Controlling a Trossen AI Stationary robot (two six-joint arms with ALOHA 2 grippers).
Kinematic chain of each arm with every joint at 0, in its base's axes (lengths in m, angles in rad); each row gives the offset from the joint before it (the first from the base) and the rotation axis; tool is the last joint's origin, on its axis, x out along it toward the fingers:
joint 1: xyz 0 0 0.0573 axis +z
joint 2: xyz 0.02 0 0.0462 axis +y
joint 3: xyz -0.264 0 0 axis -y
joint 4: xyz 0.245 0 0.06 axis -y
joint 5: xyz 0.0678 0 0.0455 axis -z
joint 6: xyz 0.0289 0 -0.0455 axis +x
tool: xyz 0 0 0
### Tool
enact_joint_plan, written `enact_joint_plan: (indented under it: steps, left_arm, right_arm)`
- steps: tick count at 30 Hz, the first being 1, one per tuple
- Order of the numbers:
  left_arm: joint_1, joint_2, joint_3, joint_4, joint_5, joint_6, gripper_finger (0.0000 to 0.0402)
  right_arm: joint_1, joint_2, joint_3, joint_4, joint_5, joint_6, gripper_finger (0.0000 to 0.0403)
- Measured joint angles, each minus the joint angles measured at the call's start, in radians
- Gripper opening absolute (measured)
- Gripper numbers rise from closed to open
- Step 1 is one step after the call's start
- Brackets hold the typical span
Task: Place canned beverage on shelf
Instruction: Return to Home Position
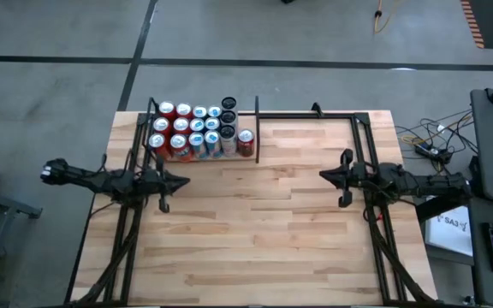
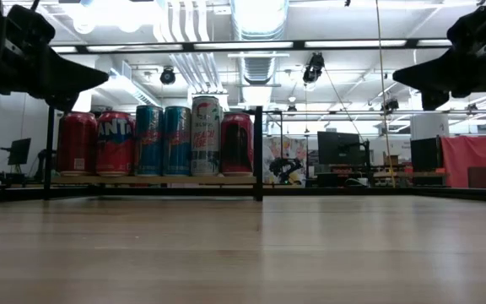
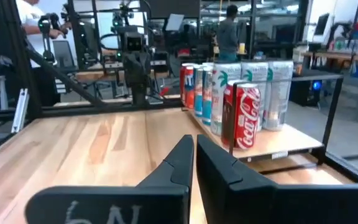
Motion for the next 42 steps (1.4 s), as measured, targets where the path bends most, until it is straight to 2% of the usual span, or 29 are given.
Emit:
enact_joint_plan:
  steps: [8, 23, 42]
  left_arm:
    - [0.0, 0.066, 0.005, -0.007, -0.014, -0.104, 0.0]
    - [0.0, 0.127, 0.008, -0.007, -0.018, -0.096, 0.0]
    - [0.0, 0.136, 0.009, -0.005, -0.018, -0.096, 0.0]
  right_arm:
    - [0.0, 0.039, 0.0, 0.001, 0.037, -0.121, 0.0009]
    - [0.0, 0.045, -0.001, -0.001, 0.04, -0.09, 0.0009]
    - [0.0, 0.045, -0.002, -0.003, 0.04, -0.09, 0.0009]
